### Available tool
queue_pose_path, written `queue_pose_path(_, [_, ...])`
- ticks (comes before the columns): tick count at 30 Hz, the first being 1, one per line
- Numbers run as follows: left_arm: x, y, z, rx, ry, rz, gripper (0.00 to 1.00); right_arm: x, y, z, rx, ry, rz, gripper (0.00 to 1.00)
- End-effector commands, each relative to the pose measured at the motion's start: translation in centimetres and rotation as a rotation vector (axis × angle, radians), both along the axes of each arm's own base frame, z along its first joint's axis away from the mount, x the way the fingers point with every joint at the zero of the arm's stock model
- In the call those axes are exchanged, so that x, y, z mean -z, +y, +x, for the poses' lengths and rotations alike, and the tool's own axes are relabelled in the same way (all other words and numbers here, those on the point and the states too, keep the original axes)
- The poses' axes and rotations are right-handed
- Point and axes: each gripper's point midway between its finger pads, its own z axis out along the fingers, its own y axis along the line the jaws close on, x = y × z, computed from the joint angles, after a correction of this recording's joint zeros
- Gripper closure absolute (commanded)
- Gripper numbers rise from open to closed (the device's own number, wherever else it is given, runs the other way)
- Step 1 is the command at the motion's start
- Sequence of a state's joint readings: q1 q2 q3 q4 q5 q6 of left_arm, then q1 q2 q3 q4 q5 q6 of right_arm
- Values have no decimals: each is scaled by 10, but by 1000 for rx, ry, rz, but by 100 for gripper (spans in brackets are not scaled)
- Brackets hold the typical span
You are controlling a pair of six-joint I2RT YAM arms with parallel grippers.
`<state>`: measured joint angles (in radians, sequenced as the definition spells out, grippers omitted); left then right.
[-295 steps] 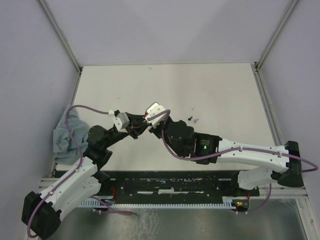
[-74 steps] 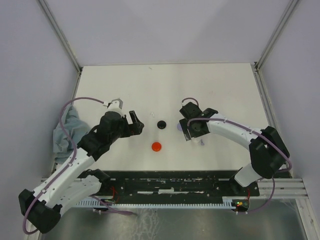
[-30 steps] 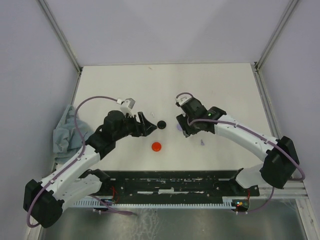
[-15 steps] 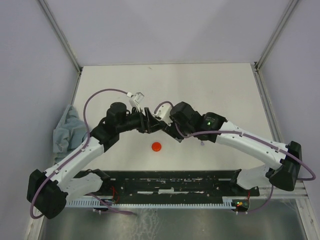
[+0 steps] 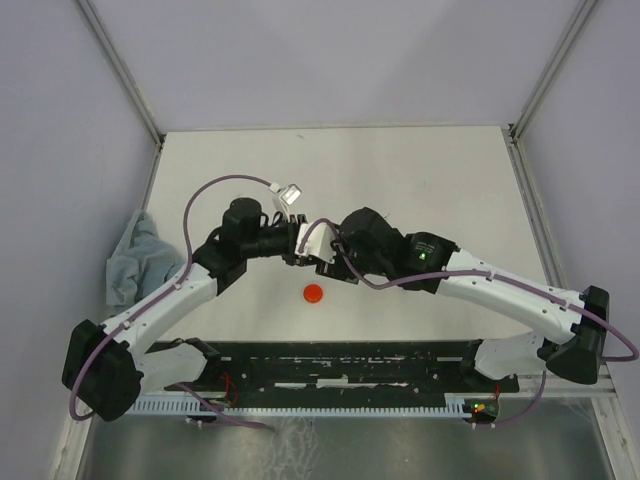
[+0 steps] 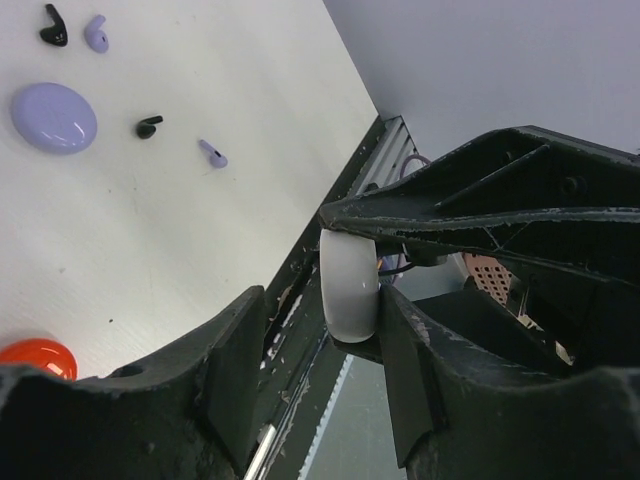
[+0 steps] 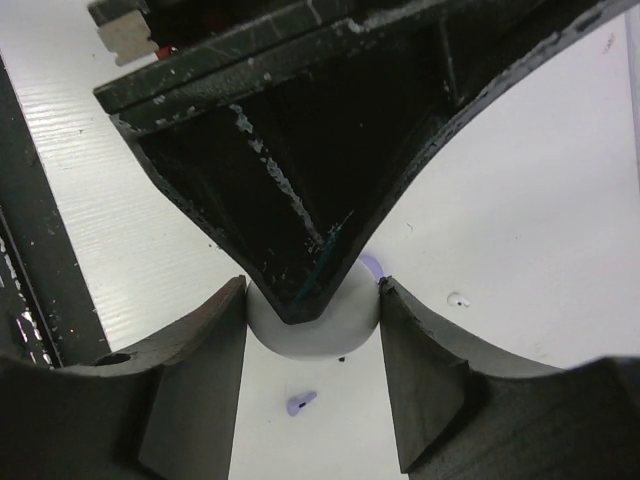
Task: Insert the wireless bluetooth earbuds into the charging case
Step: Pick up the charging case at the center of the board.
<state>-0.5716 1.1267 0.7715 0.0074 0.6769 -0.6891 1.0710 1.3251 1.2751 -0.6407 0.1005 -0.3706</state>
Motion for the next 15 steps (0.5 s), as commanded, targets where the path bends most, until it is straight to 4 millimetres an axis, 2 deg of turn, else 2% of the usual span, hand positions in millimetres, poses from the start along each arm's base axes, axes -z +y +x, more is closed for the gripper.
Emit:
queue_pose_path(1, [-29,-10,-5,72,-27,-86,46,-22,13,3,-55,-82,54,58])
queue_pose_path(5, [-28,-13,-7,95,-10,-96,52,-25,18,4,-69,-95,61,58])
queue_pose_path(10, [-32,-14,-4,99,-37,-100,67,-24,21,5,-86,-109,62,53])
queue_pose_path(13, [-33,-12,-3,96,-78,-86,76,-27,17,7,-65,-124,66,40])
queue_pose_path(15, [-32,-10,-2,89,-111,-69,78,-31,13,9,-46,-133,74,31])
